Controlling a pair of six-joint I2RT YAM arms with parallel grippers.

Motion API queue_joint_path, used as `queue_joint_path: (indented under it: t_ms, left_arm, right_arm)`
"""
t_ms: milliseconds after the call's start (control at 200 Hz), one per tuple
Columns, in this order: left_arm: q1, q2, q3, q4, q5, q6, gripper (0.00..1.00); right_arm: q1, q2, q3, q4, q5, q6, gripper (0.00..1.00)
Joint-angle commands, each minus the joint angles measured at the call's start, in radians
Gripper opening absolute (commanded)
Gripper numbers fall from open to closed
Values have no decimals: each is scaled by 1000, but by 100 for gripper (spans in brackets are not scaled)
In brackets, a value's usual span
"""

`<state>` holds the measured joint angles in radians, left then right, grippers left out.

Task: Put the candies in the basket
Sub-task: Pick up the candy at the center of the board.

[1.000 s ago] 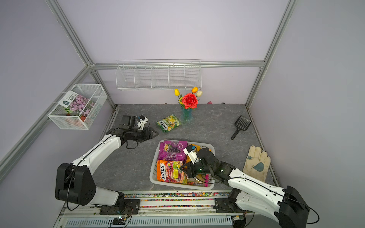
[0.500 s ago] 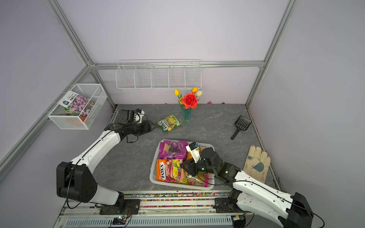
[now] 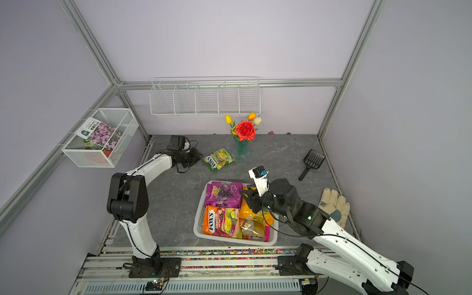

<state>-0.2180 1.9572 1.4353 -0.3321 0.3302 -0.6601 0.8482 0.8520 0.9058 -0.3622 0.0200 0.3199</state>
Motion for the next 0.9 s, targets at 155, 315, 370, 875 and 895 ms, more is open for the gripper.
queue_joint_path:
  t_ms: [155,315,370,875,895]
  left_arm:
    - [15,129,57,168,106,9,34]
    - [14,202,91,233,203,9,33]
    - [14,210,95,224,188,-1,32]
    - [-4,209,10,207,56,-39,41]
    - [-4,213,16,206,58,-39,41]
  right_arm:
    - [-37,25,14,-1,66,-80,43]
    - [-37,33,29,10,90,-90,43]
    - [-37,29,29,9,96,-90,43]
    - [-37,76,42,25,109,-72,43]
    - [-38,80,44,26,108,-70,43]
